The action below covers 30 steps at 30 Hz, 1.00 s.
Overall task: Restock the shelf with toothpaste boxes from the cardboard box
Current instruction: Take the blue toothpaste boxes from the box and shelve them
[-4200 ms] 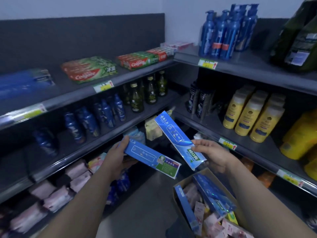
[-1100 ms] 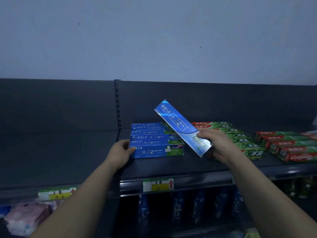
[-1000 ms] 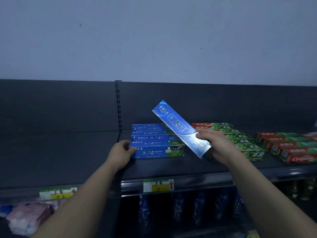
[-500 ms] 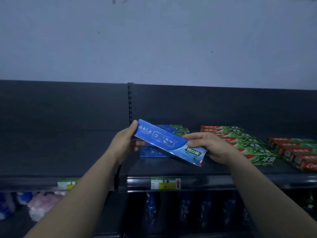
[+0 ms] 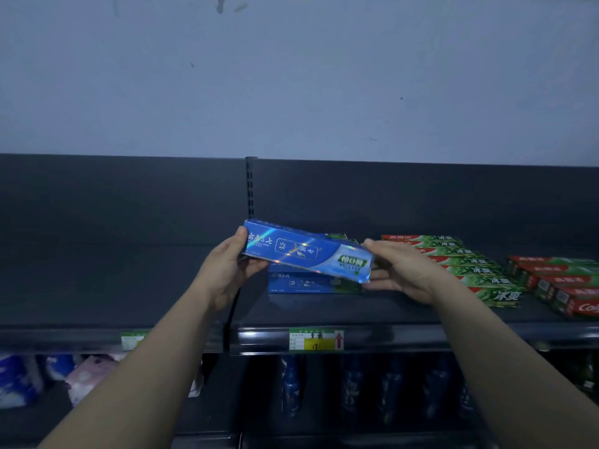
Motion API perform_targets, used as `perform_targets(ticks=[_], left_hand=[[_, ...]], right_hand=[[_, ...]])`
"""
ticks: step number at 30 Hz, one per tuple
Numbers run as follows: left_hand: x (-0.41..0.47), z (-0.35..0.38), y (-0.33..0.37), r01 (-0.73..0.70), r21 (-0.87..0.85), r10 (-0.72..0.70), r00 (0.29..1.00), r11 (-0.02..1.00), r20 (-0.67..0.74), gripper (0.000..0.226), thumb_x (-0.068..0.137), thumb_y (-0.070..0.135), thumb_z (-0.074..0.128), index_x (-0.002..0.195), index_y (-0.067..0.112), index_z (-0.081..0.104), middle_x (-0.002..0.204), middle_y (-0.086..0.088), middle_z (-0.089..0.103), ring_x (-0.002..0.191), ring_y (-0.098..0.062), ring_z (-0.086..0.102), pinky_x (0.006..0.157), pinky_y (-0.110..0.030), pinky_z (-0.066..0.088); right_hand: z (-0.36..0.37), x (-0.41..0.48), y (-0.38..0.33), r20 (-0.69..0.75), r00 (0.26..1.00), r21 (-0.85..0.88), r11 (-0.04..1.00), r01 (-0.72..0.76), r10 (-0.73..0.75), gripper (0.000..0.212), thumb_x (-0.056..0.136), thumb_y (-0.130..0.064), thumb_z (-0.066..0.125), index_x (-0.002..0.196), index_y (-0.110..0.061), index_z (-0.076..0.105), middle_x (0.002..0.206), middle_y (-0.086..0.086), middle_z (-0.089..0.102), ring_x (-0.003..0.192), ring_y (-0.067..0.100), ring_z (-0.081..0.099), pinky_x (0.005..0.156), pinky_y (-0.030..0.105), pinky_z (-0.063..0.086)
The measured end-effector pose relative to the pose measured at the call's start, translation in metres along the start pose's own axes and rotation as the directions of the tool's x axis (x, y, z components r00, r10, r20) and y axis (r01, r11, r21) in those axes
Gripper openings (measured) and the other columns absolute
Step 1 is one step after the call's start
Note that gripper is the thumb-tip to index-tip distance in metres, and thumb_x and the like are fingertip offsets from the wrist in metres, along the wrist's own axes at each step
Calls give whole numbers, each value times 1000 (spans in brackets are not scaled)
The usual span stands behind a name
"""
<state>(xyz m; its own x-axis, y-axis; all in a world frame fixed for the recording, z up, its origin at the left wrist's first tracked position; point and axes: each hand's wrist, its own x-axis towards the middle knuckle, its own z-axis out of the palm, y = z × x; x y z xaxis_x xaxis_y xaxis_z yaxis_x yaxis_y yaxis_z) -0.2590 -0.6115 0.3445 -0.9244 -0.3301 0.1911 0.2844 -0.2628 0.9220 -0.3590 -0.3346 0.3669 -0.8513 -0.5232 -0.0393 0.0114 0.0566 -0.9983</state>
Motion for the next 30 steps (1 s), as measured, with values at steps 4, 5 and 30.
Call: perform_targets(ticks=[4,5,30], left_hand=[[0,8,7,-25,-35,25,1000,999,-2,40,102,33,38,122,4,58,112,-12,69,103,-22,65,85,-30,57],[0,10,8,-22,-27,22,1000,999,0,41,102,31,38,126,4,56,117,-13,67,106,-23,64,86,-30,57],[-1,-16,-14,82,287,-127,982,954,140,69,69,-31,52,122,14,55,115,-3,68,98,-15,65,76,-25,55]], right_hand=[[-2,4,-11,-115,980,197,963,182,-162,27,97,-19,53,118,-3,61,103,9,73,96,21,68,74,29,59],[-2,4,-12,-137,974,201,958,204,-179,26,97,-17,52,118,-4,62,100,6,74,93,17,69,72,28,58],[-20,1,30,-25,991,194,972,131,-129,62,76,32,44,119,-12,53,114,4,64,102,14,64,67,21,55]])
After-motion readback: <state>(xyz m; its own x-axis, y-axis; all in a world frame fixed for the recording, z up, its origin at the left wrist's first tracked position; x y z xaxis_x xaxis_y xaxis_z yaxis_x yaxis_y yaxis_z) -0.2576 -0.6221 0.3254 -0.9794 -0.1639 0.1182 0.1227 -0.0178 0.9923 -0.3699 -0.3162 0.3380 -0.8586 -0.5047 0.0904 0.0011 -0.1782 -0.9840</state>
